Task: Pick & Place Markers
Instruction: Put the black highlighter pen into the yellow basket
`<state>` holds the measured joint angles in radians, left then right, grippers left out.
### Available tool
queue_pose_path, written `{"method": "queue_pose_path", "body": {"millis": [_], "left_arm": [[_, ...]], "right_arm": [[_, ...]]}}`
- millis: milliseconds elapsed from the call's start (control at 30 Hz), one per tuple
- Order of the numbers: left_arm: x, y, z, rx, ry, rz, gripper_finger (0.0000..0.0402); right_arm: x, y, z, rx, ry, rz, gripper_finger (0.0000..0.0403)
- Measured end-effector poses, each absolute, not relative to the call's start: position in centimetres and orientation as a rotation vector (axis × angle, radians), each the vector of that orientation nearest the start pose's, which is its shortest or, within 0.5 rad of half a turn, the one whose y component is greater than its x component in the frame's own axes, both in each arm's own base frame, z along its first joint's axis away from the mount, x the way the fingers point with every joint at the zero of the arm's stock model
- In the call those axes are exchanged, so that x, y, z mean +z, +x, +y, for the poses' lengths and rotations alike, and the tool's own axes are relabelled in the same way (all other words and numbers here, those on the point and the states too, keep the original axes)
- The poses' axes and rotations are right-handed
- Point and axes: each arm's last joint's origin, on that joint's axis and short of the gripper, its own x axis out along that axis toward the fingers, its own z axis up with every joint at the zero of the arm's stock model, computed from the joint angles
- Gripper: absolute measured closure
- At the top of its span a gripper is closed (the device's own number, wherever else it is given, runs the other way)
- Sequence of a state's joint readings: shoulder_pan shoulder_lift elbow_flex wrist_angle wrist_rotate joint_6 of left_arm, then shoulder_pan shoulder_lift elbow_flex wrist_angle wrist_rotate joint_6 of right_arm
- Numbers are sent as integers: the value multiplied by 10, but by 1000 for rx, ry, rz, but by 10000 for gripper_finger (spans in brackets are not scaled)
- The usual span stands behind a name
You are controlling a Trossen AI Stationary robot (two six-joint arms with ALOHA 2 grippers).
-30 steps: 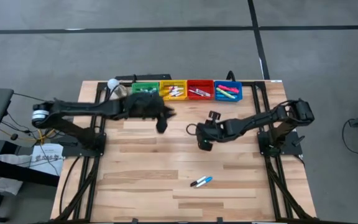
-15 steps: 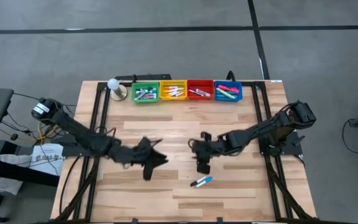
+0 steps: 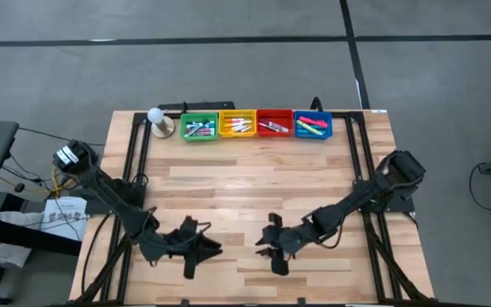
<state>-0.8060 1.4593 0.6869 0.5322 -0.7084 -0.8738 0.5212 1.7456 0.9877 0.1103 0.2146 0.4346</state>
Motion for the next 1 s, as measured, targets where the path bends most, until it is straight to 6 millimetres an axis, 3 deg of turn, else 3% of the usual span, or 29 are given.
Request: {"method": "queue_pose_path", "body": {"millis": [100,233,467,633,1000], "left_arm": [[207,220,-211,-41,-724,180,302],[191,221,-220,-41,-713,207,302],[170,224,-225,-9,-645,239,302],[168,225,-225,-10,-617,241,302],[169,232,-216,60,-604,208,302]], "right_arm": [[165,318,181,171,202,746,294],[157,317,187,204,181,816,294],[156,314,187,272,-67,824,294],[150,309,182,244,-116,902,294],[147,312,183,218,-95,884,294]]}}
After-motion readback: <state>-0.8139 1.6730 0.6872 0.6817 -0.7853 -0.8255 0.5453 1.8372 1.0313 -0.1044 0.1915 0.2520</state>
